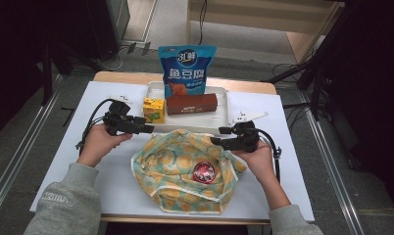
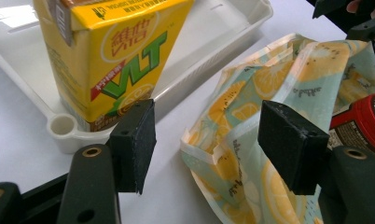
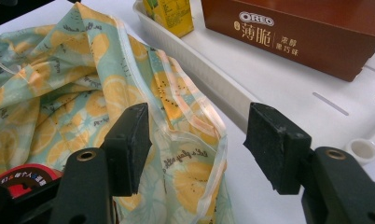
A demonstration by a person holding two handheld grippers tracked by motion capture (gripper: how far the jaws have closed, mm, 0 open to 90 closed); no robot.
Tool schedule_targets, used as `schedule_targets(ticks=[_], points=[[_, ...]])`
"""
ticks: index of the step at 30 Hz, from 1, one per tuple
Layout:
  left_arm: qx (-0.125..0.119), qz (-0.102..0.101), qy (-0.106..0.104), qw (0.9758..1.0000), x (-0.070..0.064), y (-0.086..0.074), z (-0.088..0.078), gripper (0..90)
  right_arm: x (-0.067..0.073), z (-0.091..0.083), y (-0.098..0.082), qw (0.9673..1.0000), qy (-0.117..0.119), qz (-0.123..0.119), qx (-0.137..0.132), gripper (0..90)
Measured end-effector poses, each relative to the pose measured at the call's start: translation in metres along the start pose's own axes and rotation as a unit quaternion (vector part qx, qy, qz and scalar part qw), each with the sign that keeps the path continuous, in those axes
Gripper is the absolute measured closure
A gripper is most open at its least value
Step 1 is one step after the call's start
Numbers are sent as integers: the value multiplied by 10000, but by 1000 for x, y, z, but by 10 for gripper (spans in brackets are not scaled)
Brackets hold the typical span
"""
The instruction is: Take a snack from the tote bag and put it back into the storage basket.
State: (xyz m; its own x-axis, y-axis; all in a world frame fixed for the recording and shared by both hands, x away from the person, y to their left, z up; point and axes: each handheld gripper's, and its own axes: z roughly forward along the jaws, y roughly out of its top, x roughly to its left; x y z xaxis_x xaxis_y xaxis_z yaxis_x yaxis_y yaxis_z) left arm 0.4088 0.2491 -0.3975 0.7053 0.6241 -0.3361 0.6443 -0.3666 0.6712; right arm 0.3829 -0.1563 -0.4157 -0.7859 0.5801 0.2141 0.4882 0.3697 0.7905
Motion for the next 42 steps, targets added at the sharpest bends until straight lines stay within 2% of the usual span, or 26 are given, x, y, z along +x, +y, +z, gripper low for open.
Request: schedule_targets(ticks=[12,15,18,21,29,31,36,42], points=[[-23,135,27,9999,-12,-11,-8,362,1,-3,1,10000,16,11,-16,408],[-88,247,92,9996,-17,-14,-11,362,1,-6,2,10000,14,10,-16,401],[-142,248,73,9996,-20,-18,-13,363,2,-10,1,10000,16,40,3,396],[-96,282,85,9995,-22,-22,-13,363,2,-12,0,10000,14,18,29,395],[-108,242,95,9996,-23,-35,-13,363,3,-16,-2,10000,8,30,45,395],[-127,173,94,9997,-21,-37,-13,363,4,-18,-3,10000,11,1,20,394],[-114,177,108,9997,-20,-41,-13,364,8,-24,-4,10000,30,64,10,391],[-84,178,88,9998,-21,-42,-14,364,14,-29,-4,10000,70,13,-4,391]])
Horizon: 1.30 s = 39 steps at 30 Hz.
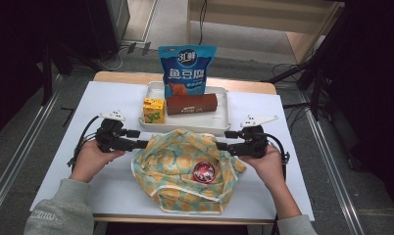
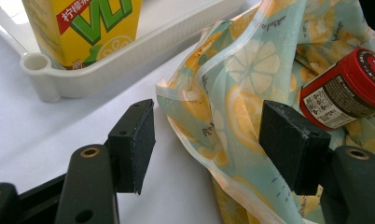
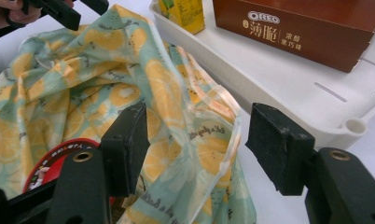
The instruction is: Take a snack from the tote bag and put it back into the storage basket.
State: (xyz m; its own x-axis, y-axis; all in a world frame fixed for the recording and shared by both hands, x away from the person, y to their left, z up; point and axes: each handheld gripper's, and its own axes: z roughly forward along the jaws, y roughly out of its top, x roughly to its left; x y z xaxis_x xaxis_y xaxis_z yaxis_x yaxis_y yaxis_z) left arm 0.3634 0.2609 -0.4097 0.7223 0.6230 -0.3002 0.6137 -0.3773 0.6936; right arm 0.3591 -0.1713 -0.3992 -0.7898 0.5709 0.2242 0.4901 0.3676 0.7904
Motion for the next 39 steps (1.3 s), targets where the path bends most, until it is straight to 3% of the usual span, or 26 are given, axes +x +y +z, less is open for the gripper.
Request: schedule_targets(ticks=[17,29,39], points=[[-6,-18,24,10000,1,-1,-1,364,21,-11,-1,9998,131,-177,10,397],[-62,25,117,9999,2,2,-6,367,36,-9,-3,9989,255,-370,94,403],[-125,-60,195,9997,6,1,-10,370,46,-4,-7,9982,358,-449,176,403]])
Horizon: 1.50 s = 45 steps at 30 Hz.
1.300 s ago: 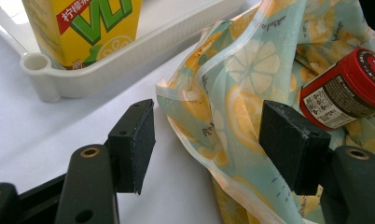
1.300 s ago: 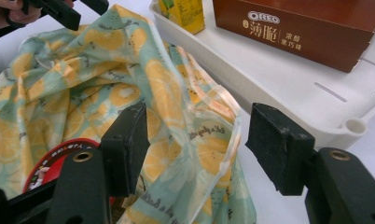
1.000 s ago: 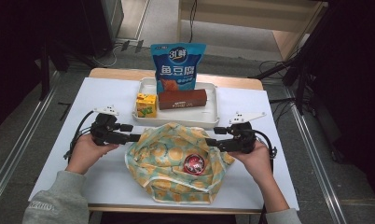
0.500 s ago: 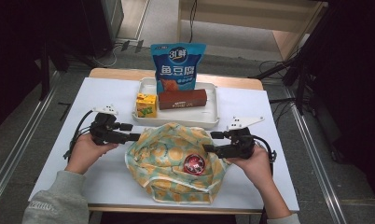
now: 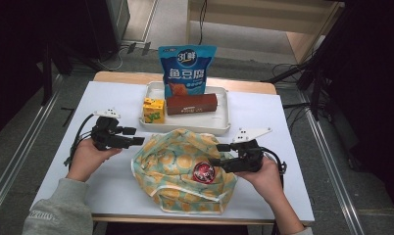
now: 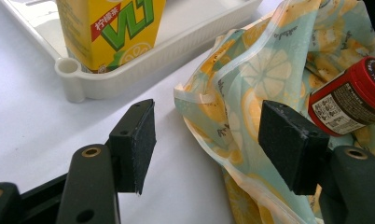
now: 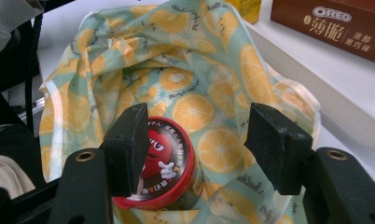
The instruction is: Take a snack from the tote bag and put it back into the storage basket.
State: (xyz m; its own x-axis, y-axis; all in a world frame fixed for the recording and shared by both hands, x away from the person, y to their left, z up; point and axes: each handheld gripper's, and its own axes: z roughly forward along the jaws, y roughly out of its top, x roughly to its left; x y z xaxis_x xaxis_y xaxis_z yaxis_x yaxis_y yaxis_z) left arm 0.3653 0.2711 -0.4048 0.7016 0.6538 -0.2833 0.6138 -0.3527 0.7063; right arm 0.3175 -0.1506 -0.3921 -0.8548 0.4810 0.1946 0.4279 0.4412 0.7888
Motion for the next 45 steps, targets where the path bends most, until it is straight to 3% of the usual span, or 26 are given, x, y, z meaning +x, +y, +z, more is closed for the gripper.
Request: schedule_targets(ticks=[9,19,39,45], points=[[27,-10,2,10000,0,0,0,369,9,13,-5,9999,132,-86,62,399],[24,-22,7,10000,1,-1,0,370,13,19,-9,9999,116,5,73,390],[71,-12,-9,10000,0,0,1,368,24,34,-13,9996,218,-79,153,331],[93,30,-36,9999,-2,0,3,368,30,41,-13,9995,101,-164,236,298]])
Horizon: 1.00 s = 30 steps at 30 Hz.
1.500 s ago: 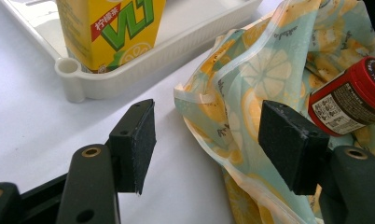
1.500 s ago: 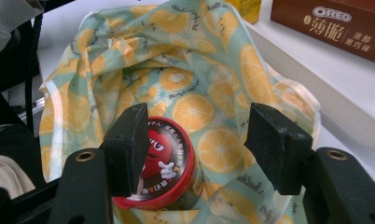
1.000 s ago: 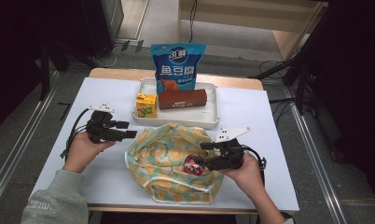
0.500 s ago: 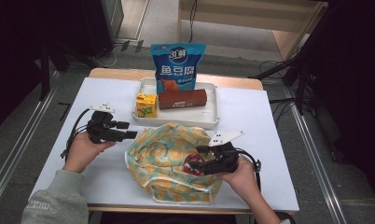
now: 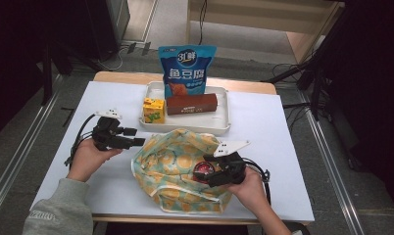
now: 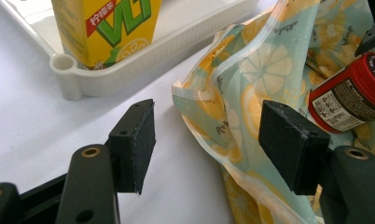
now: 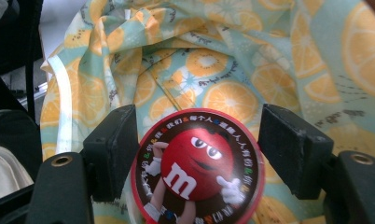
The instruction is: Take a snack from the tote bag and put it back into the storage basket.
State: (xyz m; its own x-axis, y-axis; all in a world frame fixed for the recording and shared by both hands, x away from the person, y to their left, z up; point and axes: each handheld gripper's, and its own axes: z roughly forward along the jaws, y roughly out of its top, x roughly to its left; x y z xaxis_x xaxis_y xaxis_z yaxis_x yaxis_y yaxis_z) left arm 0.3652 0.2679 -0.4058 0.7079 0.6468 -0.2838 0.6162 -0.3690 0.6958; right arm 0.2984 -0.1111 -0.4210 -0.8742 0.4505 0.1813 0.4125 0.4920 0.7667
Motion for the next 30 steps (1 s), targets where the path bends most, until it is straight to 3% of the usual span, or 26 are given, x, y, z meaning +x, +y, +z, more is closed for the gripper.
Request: schedule_targets(ticks=[4,17,22,30], points=[[1,1,10,10000,0,0,-1,367,2,3,-1,9999,-66,-82,54,291],[11,-13,5,10000,0,0,0,367,4,8,-9,9999,-106,-14,26,249],[-24,-40,10,10000,1,0,-2,367,6,13,-13,9995,-256,-74,191,244],[7,-25,8,10000,1,0,-1,367,3,22,-17,9995,-138,-30,285,225]])
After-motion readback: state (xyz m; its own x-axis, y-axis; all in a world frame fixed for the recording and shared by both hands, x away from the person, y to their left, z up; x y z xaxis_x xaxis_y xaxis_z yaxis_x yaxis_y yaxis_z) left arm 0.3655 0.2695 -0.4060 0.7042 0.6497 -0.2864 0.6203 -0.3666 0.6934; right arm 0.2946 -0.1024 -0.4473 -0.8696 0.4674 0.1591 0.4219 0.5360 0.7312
